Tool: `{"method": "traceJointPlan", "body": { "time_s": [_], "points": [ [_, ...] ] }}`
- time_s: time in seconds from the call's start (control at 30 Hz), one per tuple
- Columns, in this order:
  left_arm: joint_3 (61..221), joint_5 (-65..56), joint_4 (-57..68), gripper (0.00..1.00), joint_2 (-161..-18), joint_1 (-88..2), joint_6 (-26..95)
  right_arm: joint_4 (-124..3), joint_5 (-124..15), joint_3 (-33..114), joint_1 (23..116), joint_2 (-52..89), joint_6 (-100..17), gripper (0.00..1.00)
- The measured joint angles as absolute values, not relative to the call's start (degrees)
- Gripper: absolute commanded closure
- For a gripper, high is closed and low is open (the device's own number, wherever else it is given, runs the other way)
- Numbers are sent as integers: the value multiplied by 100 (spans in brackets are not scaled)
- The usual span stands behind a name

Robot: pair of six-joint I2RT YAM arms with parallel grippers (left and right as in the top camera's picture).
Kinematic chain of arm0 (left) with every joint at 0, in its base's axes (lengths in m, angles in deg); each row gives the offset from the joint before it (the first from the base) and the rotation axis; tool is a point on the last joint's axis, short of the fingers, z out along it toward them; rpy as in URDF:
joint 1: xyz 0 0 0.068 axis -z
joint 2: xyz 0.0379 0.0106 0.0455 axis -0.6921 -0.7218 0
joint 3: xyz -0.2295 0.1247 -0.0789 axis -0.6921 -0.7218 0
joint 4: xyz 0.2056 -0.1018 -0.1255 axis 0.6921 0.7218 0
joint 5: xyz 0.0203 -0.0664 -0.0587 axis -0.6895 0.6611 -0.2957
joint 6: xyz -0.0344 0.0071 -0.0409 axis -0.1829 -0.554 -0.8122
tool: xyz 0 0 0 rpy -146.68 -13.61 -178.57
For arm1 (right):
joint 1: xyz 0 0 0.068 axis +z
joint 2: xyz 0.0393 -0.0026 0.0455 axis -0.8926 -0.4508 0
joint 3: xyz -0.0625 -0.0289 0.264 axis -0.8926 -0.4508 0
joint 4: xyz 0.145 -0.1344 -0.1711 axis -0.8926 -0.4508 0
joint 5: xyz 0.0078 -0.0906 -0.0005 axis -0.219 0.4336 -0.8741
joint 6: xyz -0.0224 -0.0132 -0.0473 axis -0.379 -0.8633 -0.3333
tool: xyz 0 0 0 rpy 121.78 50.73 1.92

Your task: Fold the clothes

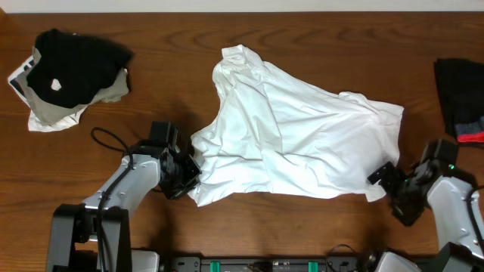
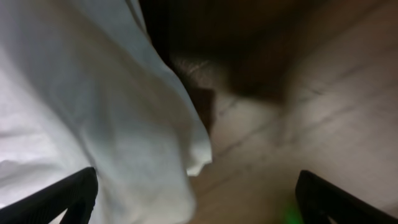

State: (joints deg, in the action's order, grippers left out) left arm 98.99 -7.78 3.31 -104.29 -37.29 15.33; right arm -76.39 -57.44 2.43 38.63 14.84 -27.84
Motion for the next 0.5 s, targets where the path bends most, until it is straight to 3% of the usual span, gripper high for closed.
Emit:
{"method": "traceJointPlan", "body": {
  "time_s": [0.5],
  "points": [
    [9899, -778, 335, 94, -10429, -3729, 1533, -6579, -6478, -271, 3863, 1541, -2725, 15]
  ]
}}
